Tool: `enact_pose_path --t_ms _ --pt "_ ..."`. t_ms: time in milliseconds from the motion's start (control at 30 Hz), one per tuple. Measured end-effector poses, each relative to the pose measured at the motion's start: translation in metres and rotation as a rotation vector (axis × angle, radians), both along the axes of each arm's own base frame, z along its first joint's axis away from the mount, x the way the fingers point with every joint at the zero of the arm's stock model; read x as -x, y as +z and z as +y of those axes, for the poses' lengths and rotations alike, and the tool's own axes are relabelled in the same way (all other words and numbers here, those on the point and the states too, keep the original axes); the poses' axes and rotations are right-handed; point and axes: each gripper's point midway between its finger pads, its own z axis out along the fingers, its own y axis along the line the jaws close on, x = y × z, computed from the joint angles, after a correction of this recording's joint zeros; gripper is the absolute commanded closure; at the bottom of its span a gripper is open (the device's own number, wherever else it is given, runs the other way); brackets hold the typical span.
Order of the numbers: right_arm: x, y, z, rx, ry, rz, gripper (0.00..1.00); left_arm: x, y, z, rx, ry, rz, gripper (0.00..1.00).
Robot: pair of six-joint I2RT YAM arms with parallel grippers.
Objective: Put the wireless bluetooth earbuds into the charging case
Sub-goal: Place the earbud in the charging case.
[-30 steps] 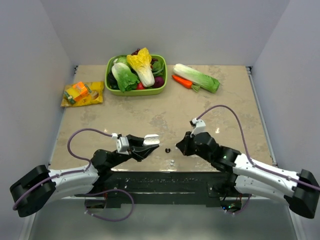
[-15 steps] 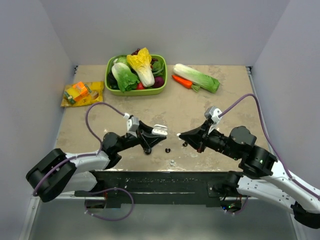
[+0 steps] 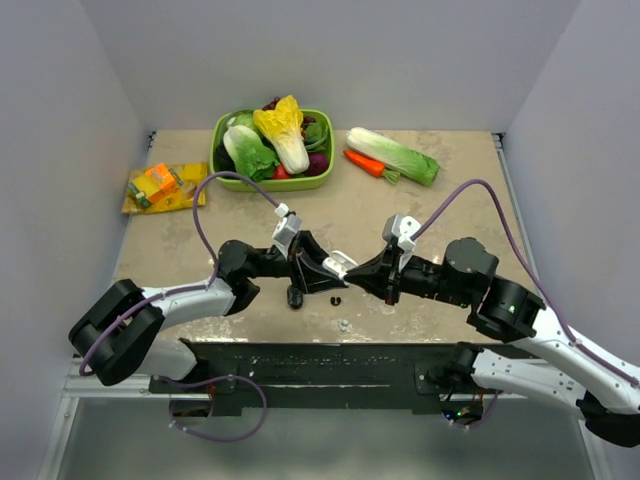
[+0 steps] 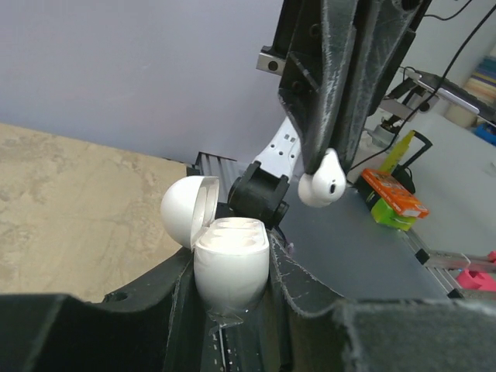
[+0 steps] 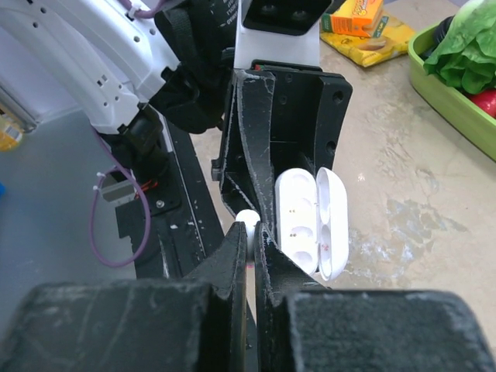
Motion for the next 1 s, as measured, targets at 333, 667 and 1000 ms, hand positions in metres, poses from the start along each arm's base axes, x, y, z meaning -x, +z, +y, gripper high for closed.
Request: enact_pose_path --t_ms 333,667,1000 --pt "-0.004 -0.008 0.011 0.045 0.014 -0.007 1.0 0.015 -0.003 0.002 -0.024 -0.084 -0.002 1.0" --pt "-0.01 -0.011 0.014 0.059 -0.001 -0.015 1.0 0.029 -0.004 -0.001 -0.032 -0.137 -0.009 1.0" --pt "-0.009 -0.013 0.017 0.072 -0.012 -0.022 1.0 0.031 -0.004 -0.002 -0.031 -0.14 -0.013 1.0"
